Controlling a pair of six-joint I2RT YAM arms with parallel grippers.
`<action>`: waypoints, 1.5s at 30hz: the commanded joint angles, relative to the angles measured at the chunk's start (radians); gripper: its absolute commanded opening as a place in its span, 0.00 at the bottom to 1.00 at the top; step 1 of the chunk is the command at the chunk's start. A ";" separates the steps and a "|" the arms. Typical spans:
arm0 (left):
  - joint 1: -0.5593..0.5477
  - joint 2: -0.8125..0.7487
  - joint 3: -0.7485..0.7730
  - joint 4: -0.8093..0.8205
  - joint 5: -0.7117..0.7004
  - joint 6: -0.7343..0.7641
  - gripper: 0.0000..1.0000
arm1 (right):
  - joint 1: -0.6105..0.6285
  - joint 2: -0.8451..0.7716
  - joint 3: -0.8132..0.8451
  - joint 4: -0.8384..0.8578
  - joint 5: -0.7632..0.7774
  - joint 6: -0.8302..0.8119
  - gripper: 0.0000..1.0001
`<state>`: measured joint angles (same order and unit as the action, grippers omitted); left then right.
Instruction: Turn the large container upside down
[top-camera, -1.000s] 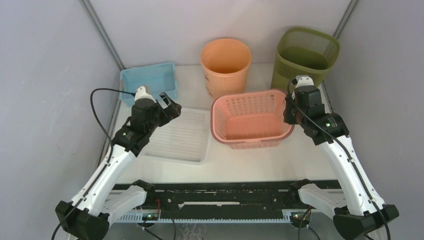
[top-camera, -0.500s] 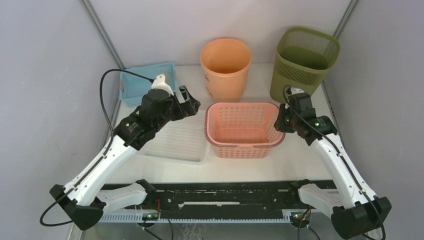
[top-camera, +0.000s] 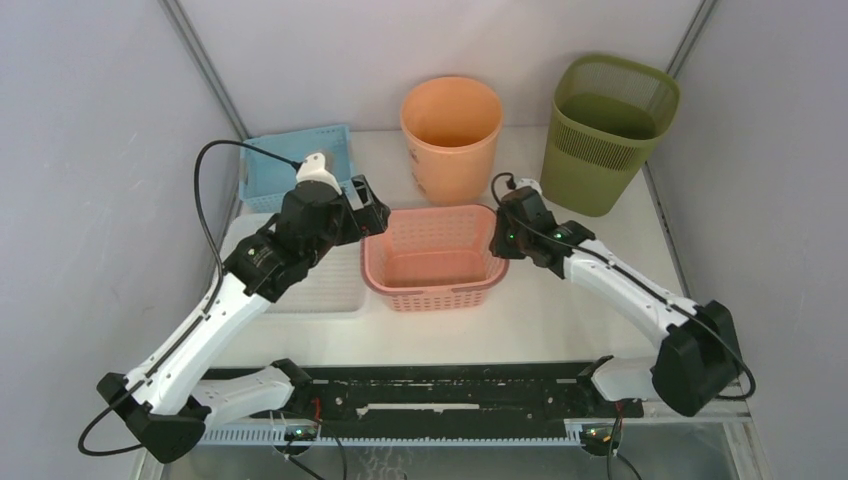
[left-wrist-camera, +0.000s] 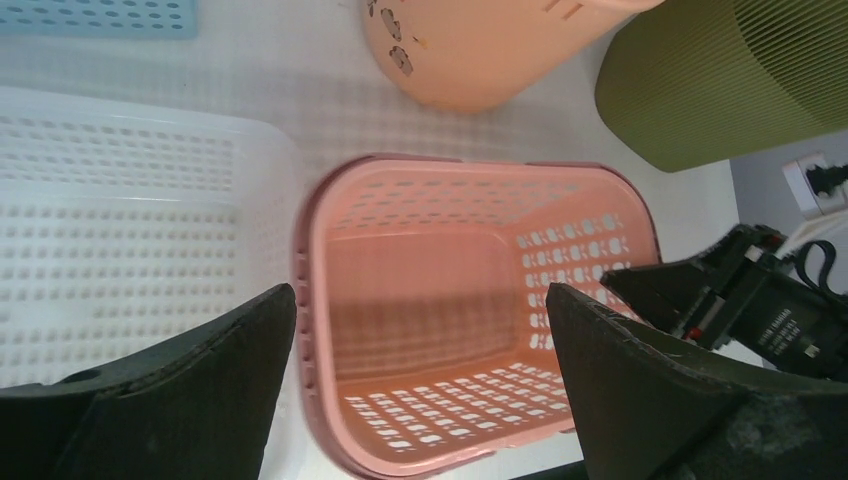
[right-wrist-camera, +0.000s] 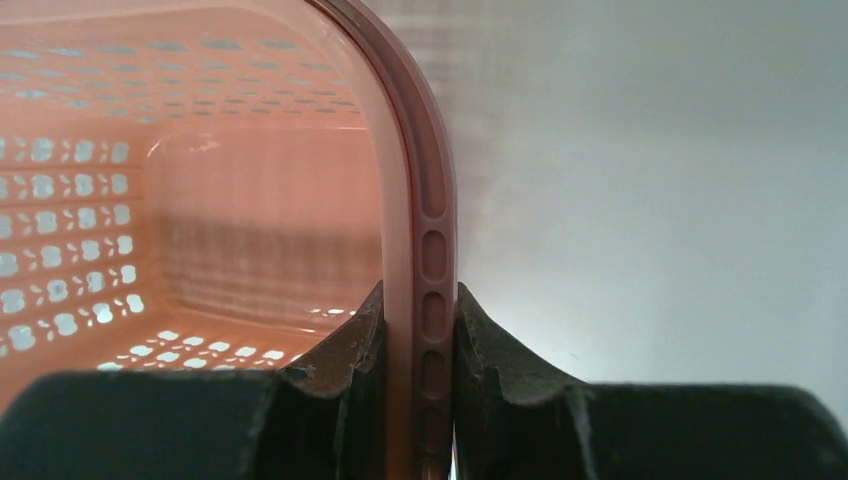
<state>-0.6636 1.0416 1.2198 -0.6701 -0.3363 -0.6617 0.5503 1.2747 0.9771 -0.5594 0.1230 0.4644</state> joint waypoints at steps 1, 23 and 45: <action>-0.003 -0.024 0.067 -0.009 -0.018 0.030 1.00 | 0.092 0.108 0.098 0.121 -0.009 0.084 0.00; -0.131 0.240 0.203 0.038 0.162 -0.072 1.00 | 0.095 -0.194 0.105 -0.083 0.050 0.066 1.00; -0.291 0.799 0.631 -0.215 0.023 -0.282 1.00 | -0.248 -0.560 -0.157 -0.121 -0.156 -0.019 0.91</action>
<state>-0.9565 1.8271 1.7779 -0.7853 -0.2237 -0.8993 0.3210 0.7471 0.8280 -0.7242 0.0315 0.4751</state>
